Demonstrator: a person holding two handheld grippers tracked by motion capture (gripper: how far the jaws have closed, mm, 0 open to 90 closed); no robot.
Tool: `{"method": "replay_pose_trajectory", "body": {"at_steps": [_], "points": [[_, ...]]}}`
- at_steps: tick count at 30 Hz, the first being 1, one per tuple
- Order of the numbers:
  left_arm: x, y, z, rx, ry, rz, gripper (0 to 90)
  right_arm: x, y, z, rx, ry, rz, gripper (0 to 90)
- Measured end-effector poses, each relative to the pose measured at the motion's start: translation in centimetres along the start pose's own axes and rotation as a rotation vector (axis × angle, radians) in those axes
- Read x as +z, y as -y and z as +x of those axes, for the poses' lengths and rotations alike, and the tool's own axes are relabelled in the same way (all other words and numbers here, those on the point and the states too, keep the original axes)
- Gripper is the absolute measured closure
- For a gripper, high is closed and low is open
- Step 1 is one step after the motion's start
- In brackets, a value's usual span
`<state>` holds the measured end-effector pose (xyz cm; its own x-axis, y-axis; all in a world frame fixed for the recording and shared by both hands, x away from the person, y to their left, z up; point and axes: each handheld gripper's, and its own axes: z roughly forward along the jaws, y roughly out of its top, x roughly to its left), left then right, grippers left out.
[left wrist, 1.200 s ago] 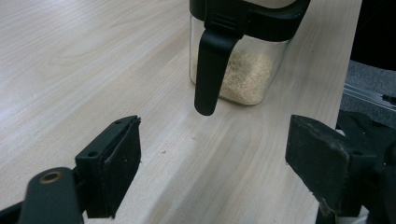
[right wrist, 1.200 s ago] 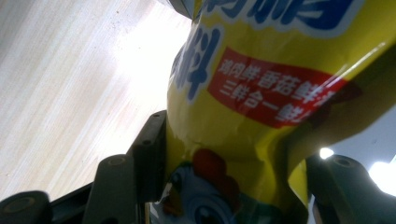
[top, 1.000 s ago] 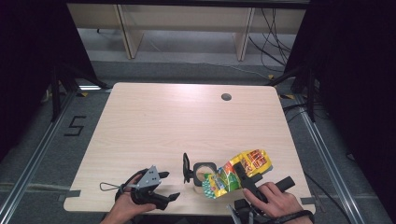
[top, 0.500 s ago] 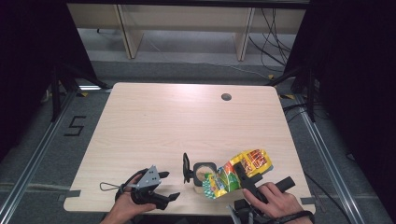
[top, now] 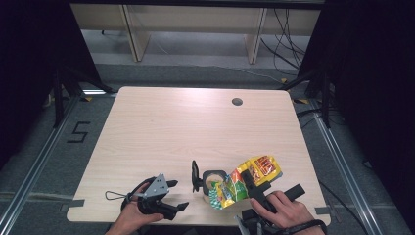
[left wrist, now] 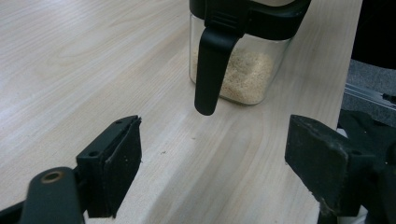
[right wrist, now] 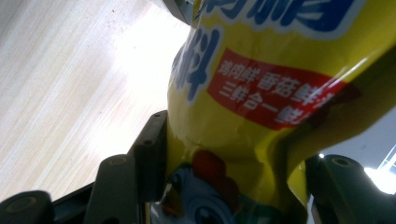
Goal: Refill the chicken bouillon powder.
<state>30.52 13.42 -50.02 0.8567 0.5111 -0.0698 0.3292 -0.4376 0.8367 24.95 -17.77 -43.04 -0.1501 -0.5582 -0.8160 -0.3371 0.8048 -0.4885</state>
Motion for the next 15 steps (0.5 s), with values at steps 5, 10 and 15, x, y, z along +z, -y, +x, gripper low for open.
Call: {"method": "replay_pose_trajectory", "body": {"at_steps": [5,10,15], "points": [[-0.06,-0.04,0.11,0.014,-0.005,0.002,18.3,0.19,-0.52,-0.07,-0.017,-0.013,-0.024,47.0],[-0.15,-0.08,0.25,0.021,-0.007,0.015,18.4,0.21,-0.06,0.07,0.005,-0.014,-0.013,47.4],[-0.07,-0.15,0.18,0.028,0.008,-0.004,18.3,0.25,0.03,0.12,0.012,-0.012,-0.017,47.5]]}}
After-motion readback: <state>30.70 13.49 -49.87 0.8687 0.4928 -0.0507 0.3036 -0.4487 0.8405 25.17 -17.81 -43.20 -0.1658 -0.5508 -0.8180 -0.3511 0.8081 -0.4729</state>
